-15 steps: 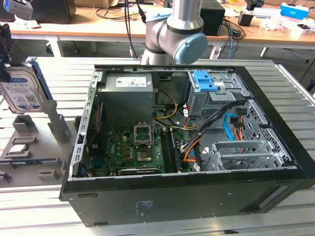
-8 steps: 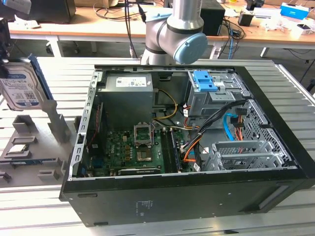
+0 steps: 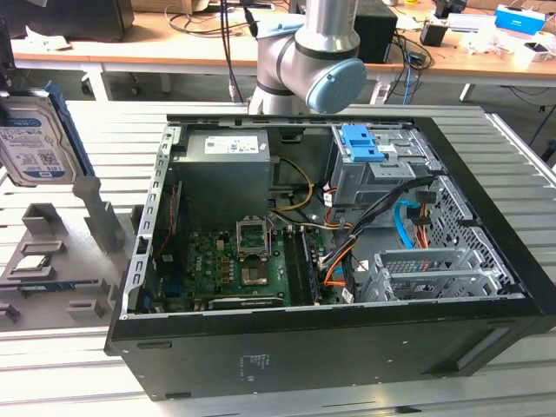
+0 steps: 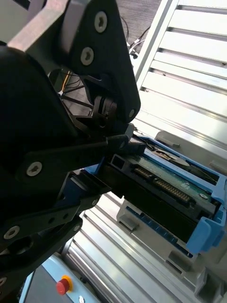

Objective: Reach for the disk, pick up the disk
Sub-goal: 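Pick up the disk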

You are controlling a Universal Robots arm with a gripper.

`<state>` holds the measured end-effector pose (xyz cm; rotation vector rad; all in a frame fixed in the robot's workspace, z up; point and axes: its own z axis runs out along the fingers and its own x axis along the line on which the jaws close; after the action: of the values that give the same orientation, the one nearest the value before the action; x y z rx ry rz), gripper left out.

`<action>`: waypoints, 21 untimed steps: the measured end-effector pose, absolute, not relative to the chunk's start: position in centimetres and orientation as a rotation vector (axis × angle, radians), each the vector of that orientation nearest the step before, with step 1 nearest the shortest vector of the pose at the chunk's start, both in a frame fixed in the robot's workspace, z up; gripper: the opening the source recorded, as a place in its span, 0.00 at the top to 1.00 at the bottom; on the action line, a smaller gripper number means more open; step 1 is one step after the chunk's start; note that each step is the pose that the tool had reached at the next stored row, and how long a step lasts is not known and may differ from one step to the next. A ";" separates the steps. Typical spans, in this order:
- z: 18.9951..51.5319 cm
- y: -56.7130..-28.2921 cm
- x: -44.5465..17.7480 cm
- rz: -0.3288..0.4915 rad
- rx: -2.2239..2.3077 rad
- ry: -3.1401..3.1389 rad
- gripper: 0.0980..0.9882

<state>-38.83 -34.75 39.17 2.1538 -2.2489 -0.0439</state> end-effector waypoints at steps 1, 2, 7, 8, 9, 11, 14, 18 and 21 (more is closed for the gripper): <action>39.3 -34.7 -38.8 -0.044 2.154 -2.249 0.70; 39.7 -34.7 -38.8 -0.044 2.154 -2.249 0.70; 40.4 -34.7 -38.8 -0.044 2.154 -2.249 0.70; 40.6 -34.7 -38.8 -0.044 2.154 -2.249 0.70; 40.7 -34.6 -38.8 -0.044 2.154 -2.249 0.70; 41.0 -34.6 -38.8 -0.044 2.154 -2.249 0.70; 41.4 -34.6 -38.7 -0.044 2.154 -2.249 0.70; 42.0 -34.6 -38.7 -0.044 2.154 -2.249 0.70; 42.5 -34.6 -38.7 -0.044 2.154 -2.249 0.70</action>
<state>-38.68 -34.57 42.48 2.1539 -2.2489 -0.0438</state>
